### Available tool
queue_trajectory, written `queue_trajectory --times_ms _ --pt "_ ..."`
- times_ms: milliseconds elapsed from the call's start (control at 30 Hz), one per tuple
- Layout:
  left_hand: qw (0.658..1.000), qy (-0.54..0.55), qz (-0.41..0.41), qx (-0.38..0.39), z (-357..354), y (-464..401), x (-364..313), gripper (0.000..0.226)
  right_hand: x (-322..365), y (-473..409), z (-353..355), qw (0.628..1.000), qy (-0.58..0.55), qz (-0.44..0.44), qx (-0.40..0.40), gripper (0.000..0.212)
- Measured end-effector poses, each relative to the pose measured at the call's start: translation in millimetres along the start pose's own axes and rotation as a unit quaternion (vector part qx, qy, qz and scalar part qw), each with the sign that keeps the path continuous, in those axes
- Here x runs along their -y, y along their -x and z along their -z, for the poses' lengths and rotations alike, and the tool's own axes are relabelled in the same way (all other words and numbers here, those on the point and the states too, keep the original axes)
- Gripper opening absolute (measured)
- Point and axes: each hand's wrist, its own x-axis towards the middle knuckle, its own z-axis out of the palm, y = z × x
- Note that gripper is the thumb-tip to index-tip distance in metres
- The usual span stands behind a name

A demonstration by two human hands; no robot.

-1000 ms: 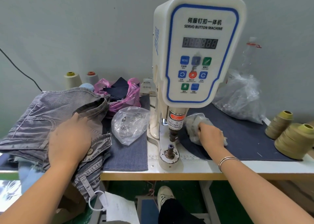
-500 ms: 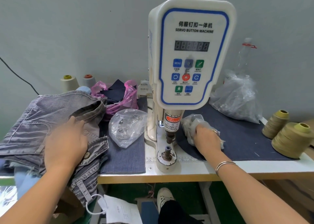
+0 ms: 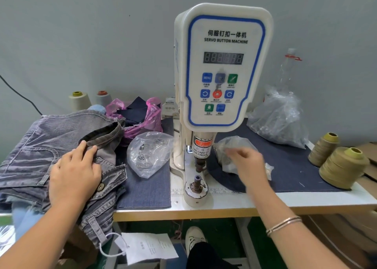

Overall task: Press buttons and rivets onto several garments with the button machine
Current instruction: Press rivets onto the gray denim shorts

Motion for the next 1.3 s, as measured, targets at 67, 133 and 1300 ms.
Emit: queue_trajectory --times_ms 67,133,1300 --pt "1.000 0.000 -0.003 0.000 0 0 0 0.061 -1 20 -18 0.987 -0.060 -0.112 0.094 0.010" --pt "1.000 0.001 -0.003 0.003 0 1 0 0.061 -6 32 -31 0.970 -0.090 -0.169 0.149 0.015" --pt "1.000 0.007 -0.003 -0.024 -11 -4 7 0.061 -9 38 -28 0.896 -0.281 -0.262 0.222 0.012"
